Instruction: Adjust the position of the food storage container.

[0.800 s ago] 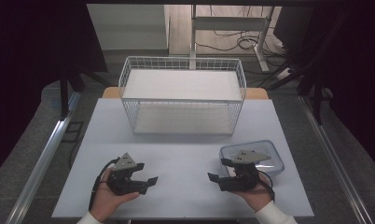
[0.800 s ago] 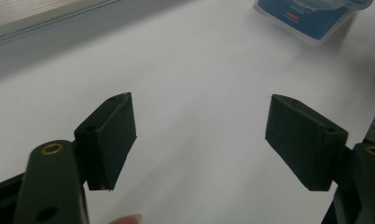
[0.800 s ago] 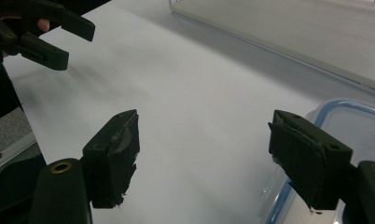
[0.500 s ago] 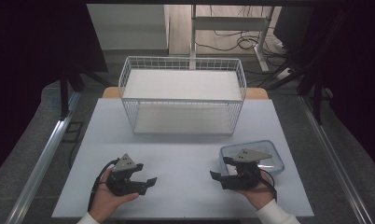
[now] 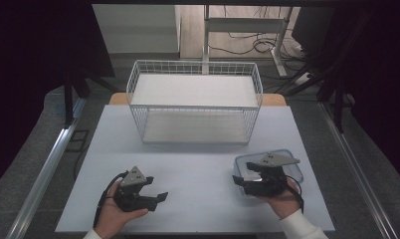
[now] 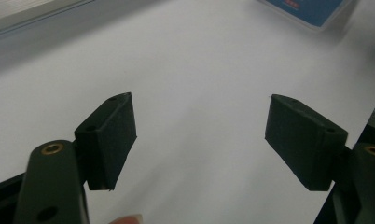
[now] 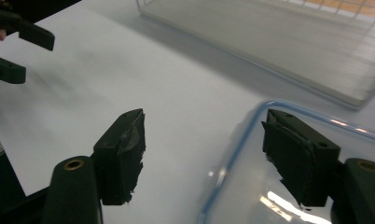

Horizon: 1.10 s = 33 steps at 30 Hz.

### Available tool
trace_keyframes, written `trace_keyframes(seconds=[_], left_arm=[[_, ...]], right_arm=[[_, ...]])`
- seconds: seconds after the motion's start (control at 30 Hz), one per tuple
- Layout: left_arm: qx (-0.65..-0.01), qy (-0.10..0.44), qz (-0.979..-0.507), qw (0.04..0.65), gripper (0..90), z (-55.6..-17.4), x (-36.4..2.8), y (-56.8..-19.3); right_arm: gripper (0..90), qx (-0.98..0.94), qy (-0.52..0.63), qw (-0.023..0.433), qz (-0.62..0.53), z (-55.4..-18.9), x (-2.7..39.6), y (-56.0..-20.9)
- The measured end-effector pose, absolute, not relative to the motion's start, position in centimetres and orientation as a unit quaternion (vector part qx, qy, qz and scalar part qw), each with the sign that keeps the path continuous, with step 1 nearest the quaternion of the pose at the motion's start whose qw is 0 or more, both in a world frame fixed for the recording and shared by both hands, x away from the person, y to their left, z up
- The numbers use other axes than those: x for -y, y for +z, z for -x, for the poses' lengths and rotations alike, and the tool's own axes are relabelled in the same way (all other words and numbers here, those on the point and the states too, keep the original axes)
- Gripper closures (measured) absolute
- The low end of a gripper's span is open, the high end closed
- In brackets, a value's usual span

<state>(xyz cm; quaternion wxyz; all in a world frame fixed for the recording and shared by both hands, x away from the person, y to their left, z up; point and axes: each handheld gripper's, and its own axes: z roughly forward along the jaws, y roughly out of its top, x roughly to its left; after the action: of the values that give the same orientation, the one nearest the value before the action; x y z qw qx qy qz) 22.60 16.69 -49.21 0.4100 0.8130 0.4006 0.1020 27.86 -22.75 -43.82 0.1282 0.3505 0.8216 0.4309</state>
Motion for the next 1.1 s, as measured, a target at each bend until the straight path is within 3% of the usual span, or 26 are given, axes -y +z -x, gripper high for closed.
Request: trace_keyframes(seconds=[0.2, 0.73, 1.1], left_arm=[[-0.409, 0.105, -0.809, 0.410, 24.2, -22.7, -17.0, -49.2], [-0.417, 0.121, -0.804, 0.408, 24.3, -22.5, -17.0, -48.9], [-0.421, 0.112, -0.804, 0.406, 24.3, -22.7, -17.2, -49.1]], right_arm=[[34.0, -0.812, 0.419, 0.138, -0.382, -28.8, 25.4, -43.0], [67.5, -0.782, 0.365, 0.214, -0.458, -30.4, 33.2, -41.7], [88.6, -0.766, 0.333, 0.212, -0.507, -31.0, 37.6, -42.9]])
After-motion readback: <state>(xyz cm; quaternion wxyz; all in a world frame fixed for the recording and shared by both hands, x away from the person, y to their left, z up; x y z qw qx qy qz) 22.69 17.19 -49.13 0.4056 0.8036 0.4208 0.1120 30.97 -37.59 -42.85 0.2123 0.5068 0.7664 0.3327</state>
